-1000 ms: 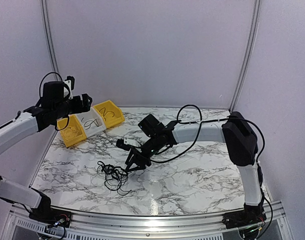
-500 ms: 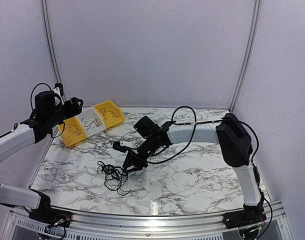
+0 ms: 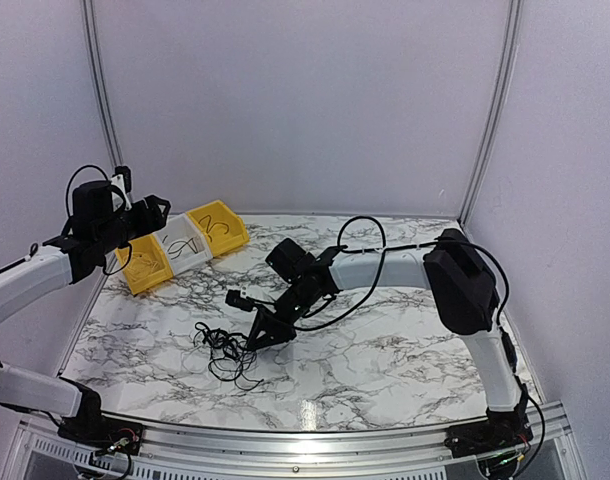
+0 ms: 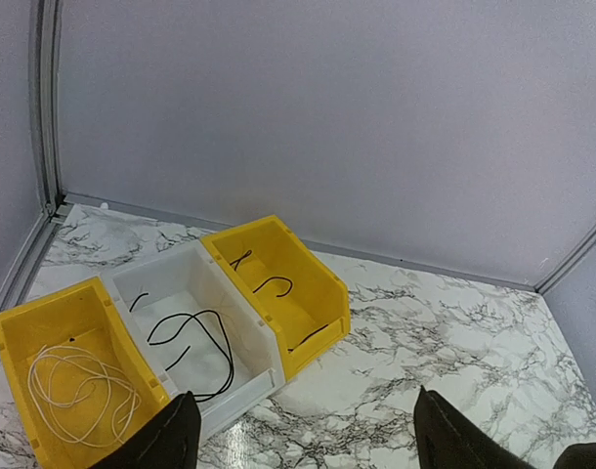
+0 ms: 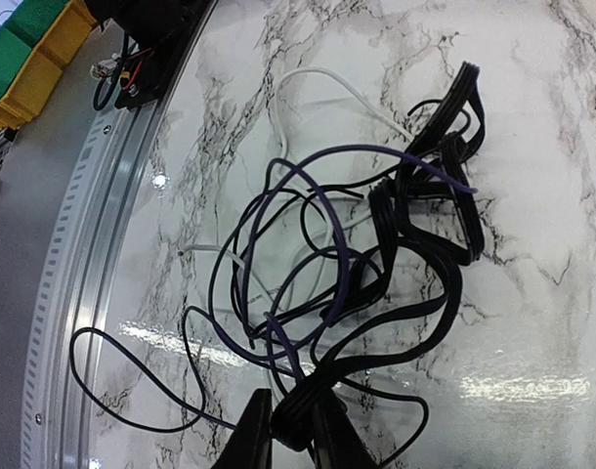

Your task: Untangle the cables

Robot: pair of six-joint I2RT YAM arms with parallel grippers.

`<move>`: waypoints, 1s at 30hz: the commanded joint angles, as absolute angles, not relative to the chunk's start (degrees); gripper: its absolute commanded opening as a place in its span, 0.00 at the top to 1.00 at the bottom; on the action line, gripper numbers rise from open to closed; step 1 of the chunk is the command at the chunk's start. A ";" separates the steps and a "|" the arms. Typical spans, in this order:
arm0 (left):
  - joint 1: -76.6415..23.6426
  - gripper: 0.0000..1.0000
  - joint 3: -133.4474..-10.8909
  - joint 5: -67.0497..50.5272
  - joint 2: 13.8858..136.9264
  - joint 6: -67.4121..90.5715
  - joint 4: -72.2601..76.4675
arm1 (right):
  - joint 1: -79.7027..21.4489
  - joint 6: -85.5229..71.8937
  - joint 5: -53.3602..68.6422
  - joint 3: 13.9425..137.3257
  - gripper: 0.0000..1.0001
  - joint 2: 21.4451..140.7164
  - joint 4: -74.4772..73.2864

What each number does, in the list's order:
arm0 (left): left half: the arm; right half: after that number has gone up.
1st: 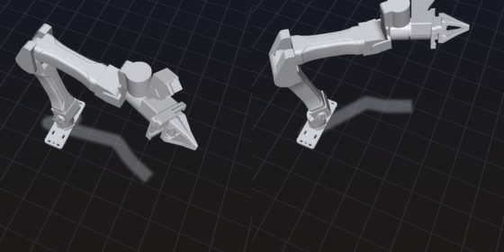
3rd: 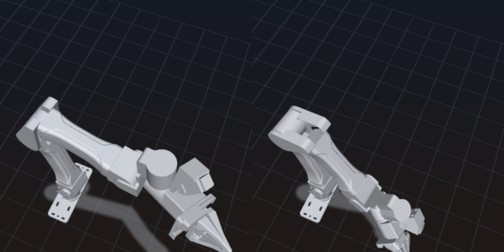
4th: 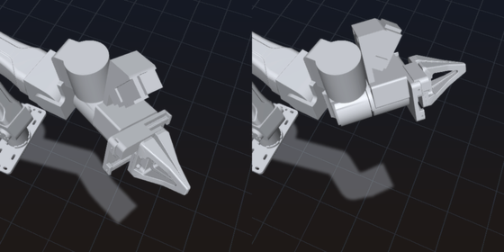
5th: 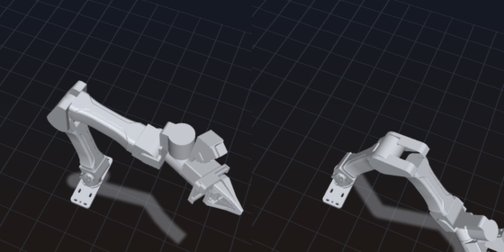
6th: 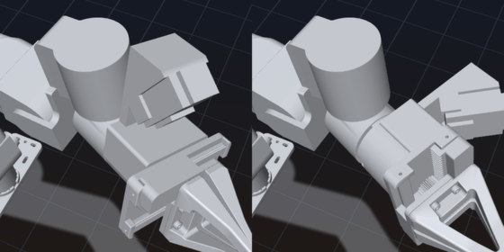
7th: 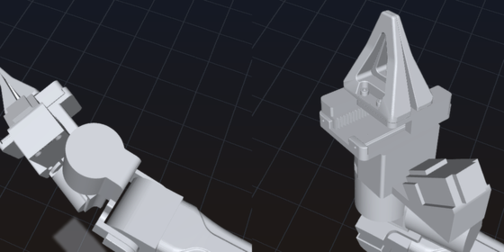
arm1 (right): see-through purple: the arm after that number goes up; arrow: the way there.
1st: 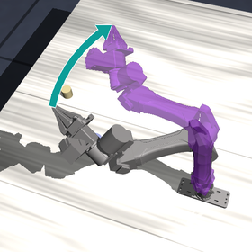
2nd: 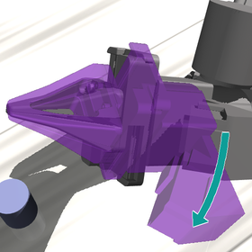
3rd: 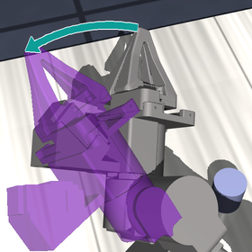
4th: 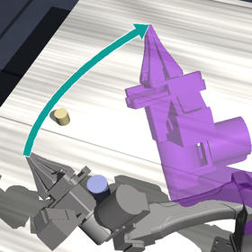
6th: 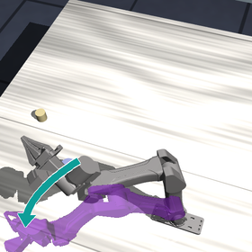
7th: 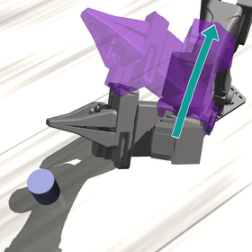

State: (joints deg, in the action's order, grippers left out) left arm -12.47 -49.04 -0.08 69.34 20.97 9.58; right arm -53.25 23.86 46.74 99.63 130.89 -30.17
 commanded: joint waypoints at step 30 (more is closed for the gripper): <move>-28.64 0.28 -51.31 -5.82 71.21 5.03 5.77 | -50.74 25.52 45.73 85.79 1.00 109.60 -26.79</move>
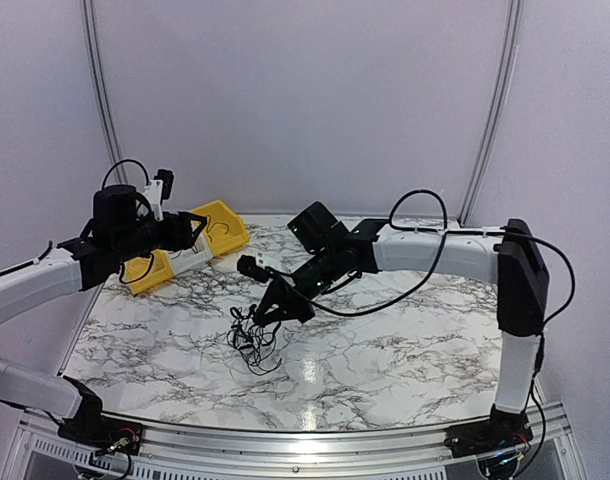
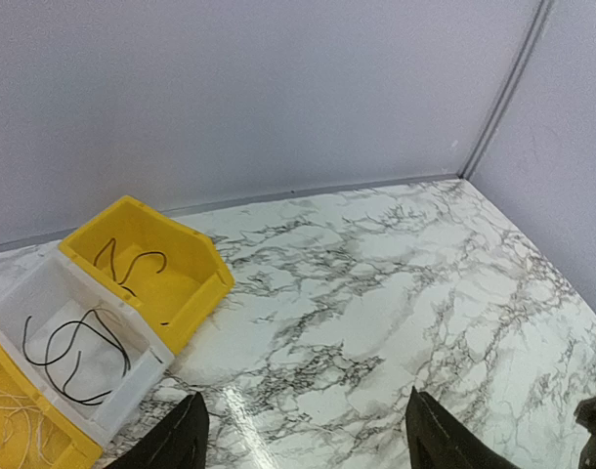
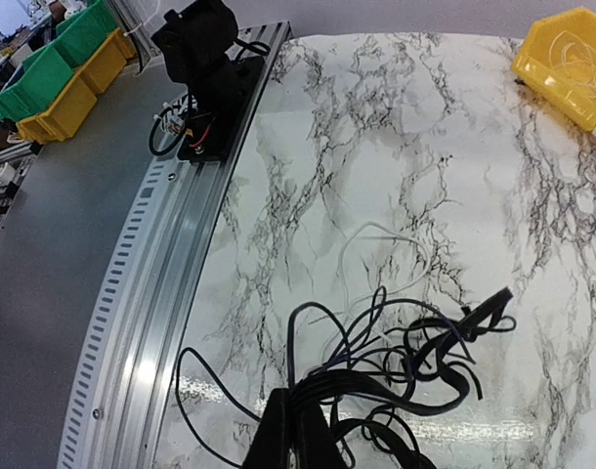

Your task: Untangle the cables

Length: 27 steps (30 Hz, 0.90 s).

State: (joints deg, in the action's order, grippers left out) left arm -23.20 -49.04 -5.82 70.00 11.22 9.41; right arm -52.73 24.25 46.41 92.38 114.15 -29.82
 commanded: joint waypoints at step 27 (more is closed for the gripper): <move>-63.02 0.35 -51.92 27.13 95.95 24.54 10.64 | -35.49 22.14 57.41 70.68 1.00 110.79 -21.36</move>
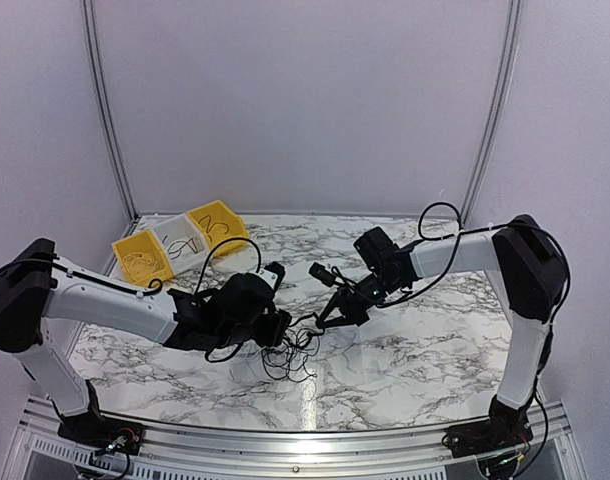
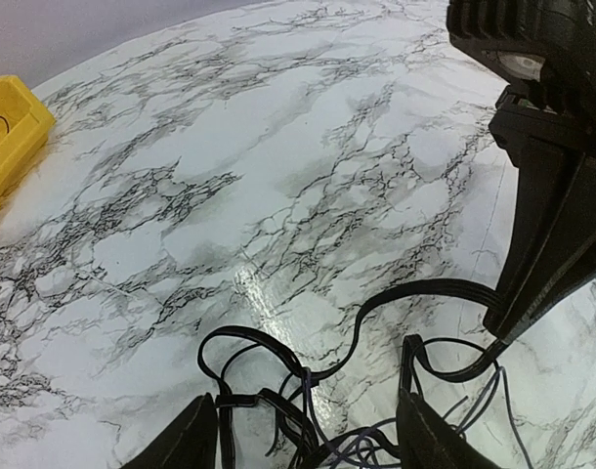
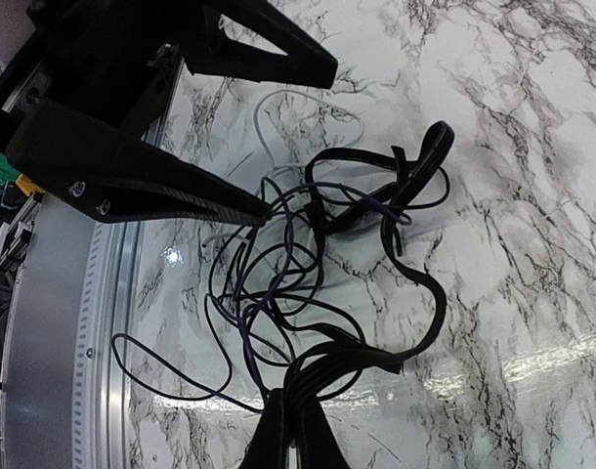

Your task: Untangle the cables

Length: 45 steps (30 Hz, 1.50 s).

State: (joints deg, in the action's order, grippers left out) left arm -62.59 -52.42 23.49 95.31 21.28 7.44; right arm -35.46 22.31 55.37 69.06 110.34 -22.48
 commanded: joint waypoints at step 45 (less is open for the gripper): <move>-60.30 0.35 -56.69 26.50 117.65 31.93 20.13 | -35.24 26.03 54.53 116.95 1.00 83.15 -44.59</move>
